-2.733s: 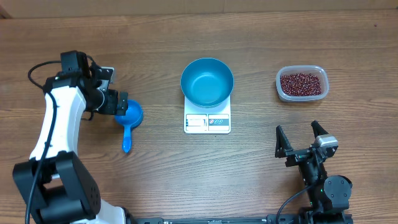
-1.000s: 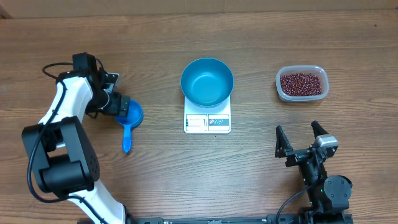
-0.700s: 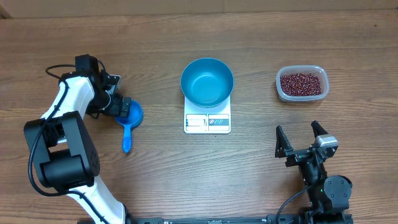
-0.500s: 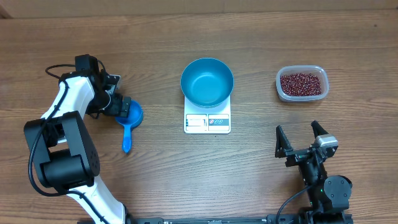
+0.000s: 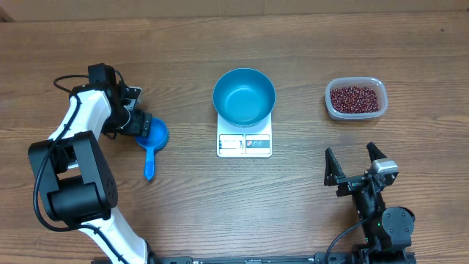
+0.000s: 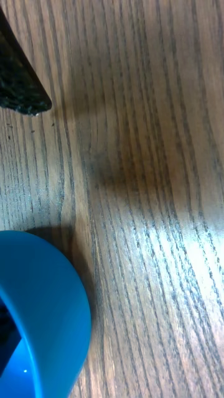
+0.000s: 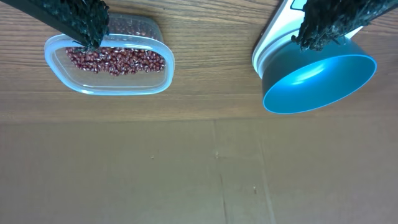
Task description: Scoop item into bowl and weigh 150g on scale
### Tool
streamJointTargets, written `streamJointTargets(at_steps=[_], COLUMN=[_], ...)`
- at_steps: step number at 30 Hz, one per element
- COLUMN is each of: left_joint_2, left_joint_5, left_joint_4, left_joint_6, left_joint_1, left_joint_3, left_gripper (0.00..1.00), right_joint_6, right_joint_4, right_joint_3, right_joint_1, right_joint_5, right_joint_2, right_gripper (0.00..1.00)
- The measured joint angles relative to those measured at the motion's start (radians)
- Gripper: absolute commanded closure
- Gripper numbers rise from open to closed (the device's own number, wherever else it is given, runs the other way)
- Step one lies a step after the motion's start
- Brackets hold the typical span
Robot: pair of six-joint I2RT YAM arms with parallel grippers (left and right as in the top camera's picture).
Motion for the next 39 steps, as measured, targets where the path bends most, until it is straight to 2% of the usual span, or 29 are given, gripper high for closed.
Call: streamJointTargets(at_steps=[2,12,24,36,39], left_joint_2=[0.0,0.0,0.0,0.0,0.0], left_joint_5=[0.0,0.0,0.0,0.0,0.0], left_joint_4=[0.0,0.0,0.0,0.0,-0.042], left_joint_6=[0.001,0.001,0.003,0.003,-0.001], left_joint_1=[0.0,0.0,0.0,0.0,0.0], left_joint_3=[0.0,0.0,0.0,0.0,0.024], left_gripper=[0.23,0.62,0.96,0.96,0.96], right_joint_6=[0.0,0.0,0.0,0.0,0.0], right_joint_4=[0.0,0.0,0.0,0.0,0.0], right_joint_3=[0.0,0.0,0.0,0.0,0.0], right_joint_1=[0.0,0.0,0.0,0.0,0.0], right_joint_5=[0.0,0.0,0.0,0.0,0.0], right_joint_2=[0.0,0.0,0.0,0.0,0.0], right_gripper=[0.0,0.0,0.0,0.0,0.0])
